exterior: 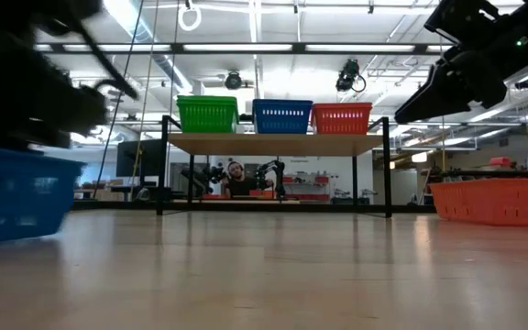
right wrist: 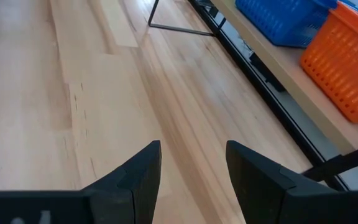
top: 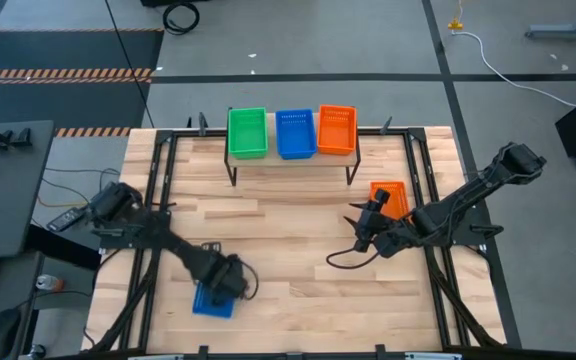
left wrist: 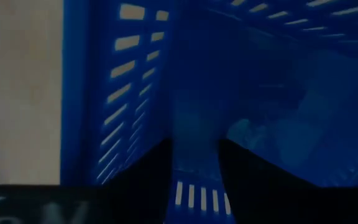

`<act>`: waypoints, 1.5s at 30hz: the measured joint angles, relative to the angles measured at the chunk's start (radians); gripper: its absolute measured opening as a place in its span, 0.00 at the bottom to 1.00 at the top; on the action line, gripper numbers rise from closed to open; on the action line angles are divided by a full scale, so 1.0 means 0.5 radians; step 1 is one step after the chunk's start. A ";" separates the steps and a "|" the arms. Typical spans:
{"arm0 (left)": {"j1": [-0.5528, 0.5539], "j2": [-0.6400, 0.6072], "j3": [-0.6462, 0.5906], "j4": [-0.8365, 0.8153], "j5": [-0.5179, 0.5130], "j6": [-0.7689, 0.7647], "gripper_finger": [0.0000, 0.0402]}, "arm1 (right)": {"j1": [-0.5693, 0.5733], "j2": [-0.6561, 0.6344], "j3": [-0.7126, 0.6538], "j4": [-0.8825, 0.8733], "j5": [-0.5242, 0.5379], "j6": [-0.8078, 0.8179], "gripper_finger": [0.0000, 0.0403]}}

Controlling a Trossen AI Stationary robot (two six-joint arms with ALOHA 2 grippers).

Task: Stack baskets on shelf by color
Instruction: Stack the blue bin on the blue bin on the shelf

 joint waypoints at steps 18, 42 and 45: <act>0.909 -0.025 0.018 -0.005 -0.425 0.619 0.29 | -0.045 0.000 0.000 -0.019 -0.074 0.005 0.47; 0.038 -0.338 0.192 -0.147 -0.556 0.502 0.29 | -0.046 0.000 -0.050 -0.005 -0.091 0.094 0.47; 0.008 -0.339 0.145 -0.142 -0.580 0.435 0.29 | -0.046 0.000 -0.050 -0.005 -0.098 0.095 0.47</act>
